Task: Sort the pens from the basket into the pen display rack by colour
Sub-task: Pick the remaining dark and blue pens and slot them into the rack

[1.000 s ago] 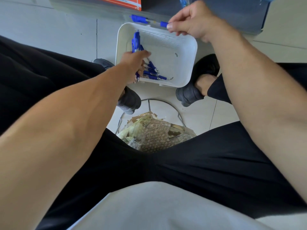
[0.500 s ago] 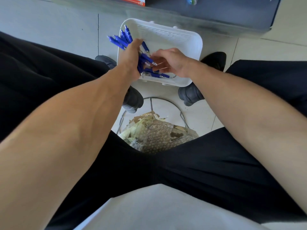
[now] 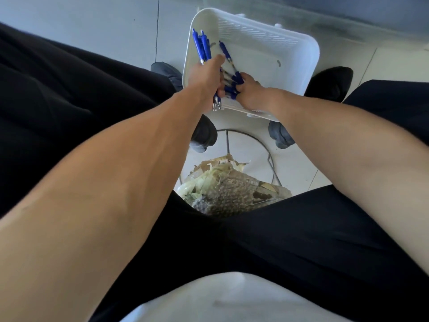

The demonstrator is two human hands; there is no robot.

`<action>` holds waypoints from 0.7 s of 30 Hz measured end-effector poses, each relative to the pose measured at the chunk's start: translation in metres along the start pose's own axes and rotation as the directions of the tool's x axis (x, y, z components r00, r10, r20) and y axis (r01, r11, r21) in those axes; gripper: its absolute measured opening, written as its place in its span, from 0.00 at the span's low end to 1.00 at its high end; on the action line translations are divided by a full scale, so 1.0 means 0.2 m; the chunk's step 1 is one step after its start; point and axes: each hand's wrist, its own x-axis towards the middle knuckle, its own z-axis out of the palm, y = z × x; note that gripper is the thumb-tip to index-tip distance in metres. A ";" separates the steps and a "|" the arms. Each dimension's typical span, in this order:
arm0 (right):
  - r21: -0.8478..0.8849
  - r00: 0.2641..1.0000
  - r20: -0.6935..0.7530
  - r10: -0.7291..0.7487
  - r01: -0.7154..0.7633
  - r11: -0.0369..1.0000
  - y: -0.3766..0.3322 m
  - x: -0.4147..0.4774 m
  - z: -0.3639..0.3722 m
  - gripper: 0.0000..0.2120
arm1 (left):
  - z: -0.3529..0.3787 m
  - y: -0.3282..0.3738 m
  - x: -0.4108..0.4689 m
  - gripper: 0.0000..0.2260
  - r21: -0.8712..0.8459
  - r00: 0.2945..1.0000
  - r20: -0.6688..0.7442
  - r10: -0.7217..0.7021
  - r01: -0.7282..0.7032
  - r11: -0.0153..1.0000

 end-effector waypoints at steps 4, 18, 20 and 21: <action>0.101 0.997 -0.042 0.062 -0.057 0.993 0.02 0.01 -0.02 0.23 | -0.01 0.00 -0.02 0.10 0.009 1.000 0.016 0.005 -0.006 1.000; 0.693 0.999 -0.027 0.036 -0.007 0.721 0.07 -0.34 -0.21 0.18 | -0.01 -0.01 -0.06 0.13 0.152 1.000 0.012 0.027 -0.029 0.988; 0.735 0.999 -0.008 -0.053 0.042 0.676 0.04 -0.39 -0.23 0.20 | 0.00 0.00 -0.07 0.18 0.165 0.999 0.026 0.032 -0.036 0.986; 0.742 0.995 0.008 -0.097 0.059 0.667 0.02 -0.42 -0.25 0.20 | 0.00 0.00 -0.07 0.19 0.171 0.999 0.036 0.038 -0.044 0.984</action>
